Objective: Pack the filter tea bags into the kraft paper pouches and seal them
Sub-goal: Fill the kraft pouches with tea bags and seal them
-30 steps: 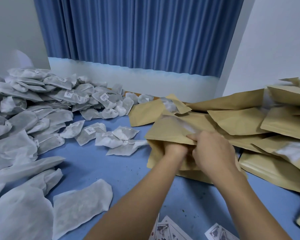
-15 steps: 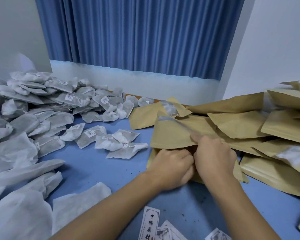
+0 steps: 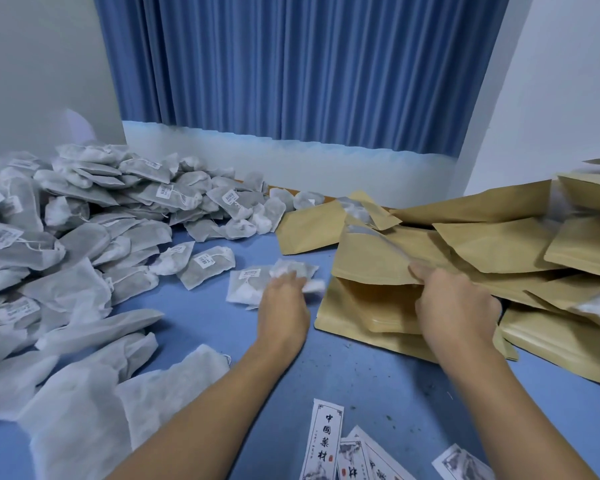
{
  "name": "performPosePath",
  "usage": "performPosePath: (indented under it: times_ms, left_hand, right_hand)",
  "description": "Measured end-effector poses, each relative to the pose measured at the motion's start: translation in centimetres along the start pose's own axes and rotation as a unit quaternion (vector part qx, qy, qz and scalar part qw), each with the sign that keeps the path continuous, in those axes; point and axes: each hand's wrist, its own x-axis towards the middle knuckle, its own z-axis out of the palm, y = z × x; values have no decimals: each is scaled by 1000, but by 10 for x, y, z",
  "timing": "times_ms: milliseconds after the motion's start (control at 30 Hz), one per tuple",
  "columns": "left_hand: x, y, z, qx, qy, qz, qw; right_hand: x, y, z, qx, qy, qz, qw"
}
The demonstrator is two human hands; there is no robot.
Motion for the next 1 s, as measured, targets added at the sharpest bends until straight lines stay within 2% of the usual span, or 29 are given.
performPosePath:
  times_ms: [67, 100, 133, 200, 267, 300, 333, 400, 500, 600, 667, 733, 800, 833, 900, 967, 1000]
  left_hand:
    - [-2, 13, -13, -70, 179, 78, 978]
    - [-5, 20, -17, -108, 234, 127, 958]
    - [-11, 27, -19, -133, 249, 184, 941]
    - [-29, 38, -14, -115, 199, 333, 914]
    - [-43, 49, 3, 2, 71, 440, 895]
    - [-46, 59, 11, 61, -27, 438, 896]
    - [-47, 71, 21, 88, -117, 395, 907]
    - [-33, 98, 37, 85, -212, 263, 937]
    - [4, 121, 51, 24, -227, 132, 965]
    - [32, 118, 65, 4, -332, 55, 942]
    - [31, 113, 71, -18, -354, 43, 934]
    - [14, 110, 72, -89, -354, 39, 930]
    - [-6, 104, 67, -103, -367, 83, 921]
    - [-16, 97, 61, -73, -334, 138, 929]
    - [-22, 84, 44, -21, -178, 301, 936]
    - [-15, 71, 23, -80, 30, 451, 888]
    - [-8, 65, 13, -137, 101, 467, 868]
  right_hand:
    - [3, 2, 0, 13, 1, 9, 1000]
    - [4, 3, 0, 22, 1, 12, 1000]
    - [5, 4, -1, 30, 2, 11, 999]
    - [4, 4, -1, 51, 10, 3, 999]
    - [5, 4, -2, 70, 15, -4, 997]
    - [6, 4, -3, 74, 10, -8, 997]
    - [5, 3, -4, 75, 3, -15, 997]
    - [3, 3, -4, 73, 3, -40, 997]
    - [2, 1, -4, 79, 11, -56, 995]
    - [3, -1, -8, 86, 25, -42, 995]
    - [1, -4, -5, 63, 14, -46, 997]
    - [-2, -6, -2, 40, 2, -43, 998]
    - [-2, -6, 0, 27, -5, -28, 999]
    - [-3, -6, 1, 24, -5, -22, 999]
    - [-3, -4, 3, 26, 3, -17, 1000]
    - [0, -2, 3, 31, 3, 0, 1000]
    - [3, -1, 2, 31, 4, 12, 999]
